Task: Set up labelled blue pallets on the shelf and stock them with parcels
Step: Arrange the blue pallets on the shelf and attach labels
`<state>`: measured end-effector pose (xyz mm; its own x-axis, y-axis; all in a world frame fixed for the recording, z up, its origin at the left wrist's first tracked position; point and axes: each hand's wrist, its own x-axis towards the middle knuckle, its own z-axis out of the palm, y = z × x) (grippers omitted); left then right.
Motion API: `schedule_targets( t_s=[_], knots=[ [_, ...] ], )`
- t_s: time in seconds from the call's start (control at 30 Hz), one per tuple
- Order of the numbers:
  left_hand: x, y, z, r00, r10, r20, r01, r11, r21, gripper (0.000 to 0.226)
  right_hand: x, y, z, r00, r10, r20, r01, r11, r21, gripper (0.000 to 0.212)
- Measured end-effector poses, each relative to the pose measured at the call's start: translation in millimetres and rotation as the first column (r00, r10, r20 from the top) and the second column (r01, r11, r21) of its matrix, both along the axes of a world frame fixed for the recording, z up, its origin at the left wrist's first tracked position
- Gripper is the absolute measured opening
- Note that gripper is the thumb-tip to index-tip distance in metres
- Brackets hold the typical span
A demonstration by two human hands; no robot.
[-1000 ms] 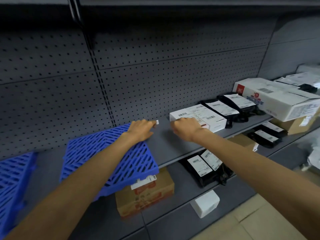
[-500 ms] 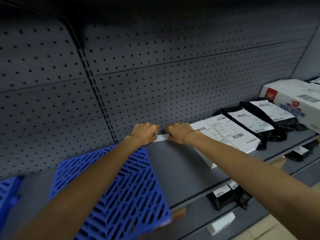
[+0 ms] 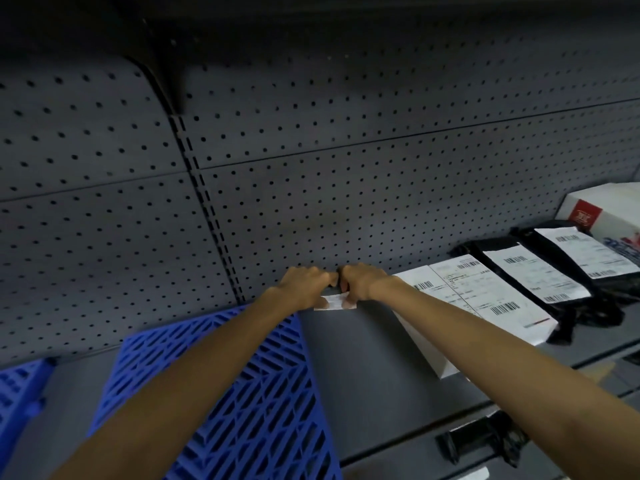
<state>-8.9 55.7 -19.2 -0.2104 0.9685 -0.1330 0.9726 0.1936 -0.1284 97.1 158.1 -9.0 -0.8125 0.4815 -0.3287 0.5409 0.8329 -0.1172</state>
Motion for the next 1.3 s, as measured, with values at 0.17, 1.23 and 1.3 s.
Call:
schedule_targets(
  t_s=[0.17,1.23,1.3],
  knots=[
    [9.9,-7.1,4.7,0.99,0.085,0.116,-0.094,0.993,0.073,0.023,11.8,-0.3,7.2,0.999,0.029,-0.018,-0.029,1.0,-0.001,0.041],
    [134.3,-256.8,1.0,0.761,0.499,0.415,-0.645,0.654,0.396,0.008,98.5,-169.8,-7.7,0.78,0.252,-0.572,-0.42,0.889,-0.181,0.004],
    [137.3,-267.0,-1.9,0.753,0.516,0.408,-0.656,0.641,0.399,0.006,96.2,-178.9,-9.5,0.791,0.284,-0.542,-0.441,0.879,-0.183,0.006]
  ],
)
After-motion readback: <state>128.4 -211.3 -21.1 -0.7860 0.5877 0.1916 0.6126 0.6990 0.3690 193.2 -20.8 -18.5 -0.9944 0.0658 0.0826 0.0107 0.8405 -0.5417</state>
